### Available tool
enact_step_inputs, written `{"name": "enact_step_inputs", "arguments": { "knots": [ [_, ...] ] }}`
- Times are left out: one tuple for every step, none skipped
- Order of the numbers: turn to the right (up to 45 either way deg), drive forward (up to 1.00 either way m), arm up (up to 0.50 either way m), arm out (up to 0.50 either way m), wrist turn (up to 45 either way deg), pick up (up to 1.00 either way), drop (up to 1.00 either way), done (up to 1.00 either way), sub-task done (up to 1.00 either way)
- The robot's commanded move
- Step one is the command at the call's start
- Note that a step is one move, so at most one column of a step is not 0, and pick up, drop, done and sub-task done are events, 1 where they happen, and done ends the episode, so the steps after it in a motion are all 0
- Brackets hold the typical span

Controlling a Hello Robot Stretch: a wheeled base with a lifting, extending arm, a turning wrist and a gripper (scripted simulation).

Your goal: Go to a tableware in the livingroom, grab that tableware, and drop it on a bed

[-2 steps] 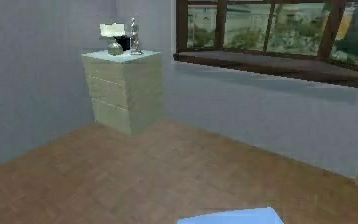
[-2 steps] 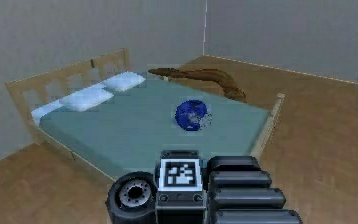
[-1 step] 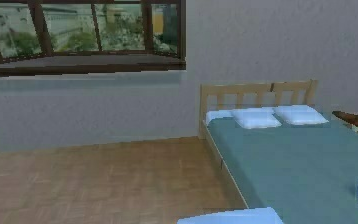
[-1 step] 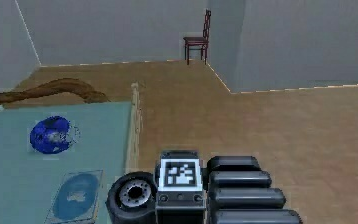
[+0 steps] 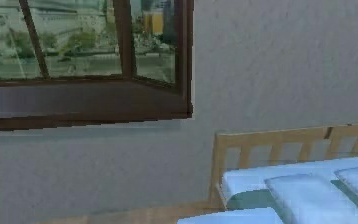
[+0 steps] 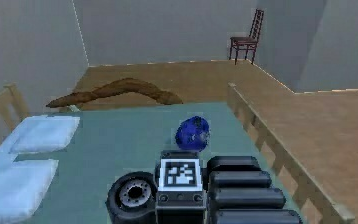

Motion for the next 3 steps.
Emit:
{"name": "enact_step_inputs", "arguments": {
  "knots": [
    [0.0, 0.10, 0.00, 0.00, 0.0, 0.00, 0.00, 0.00, 0.00],
    [-45.0, 0.00, 0.00, 0.00, 0.0, 0.00, 0.00, 0.00, 0.00],
    [-45.0, 0.00, 0.00, 0.00, 0.0, 0.00, 0.00, 0.00, 0.00]
  ]
}}
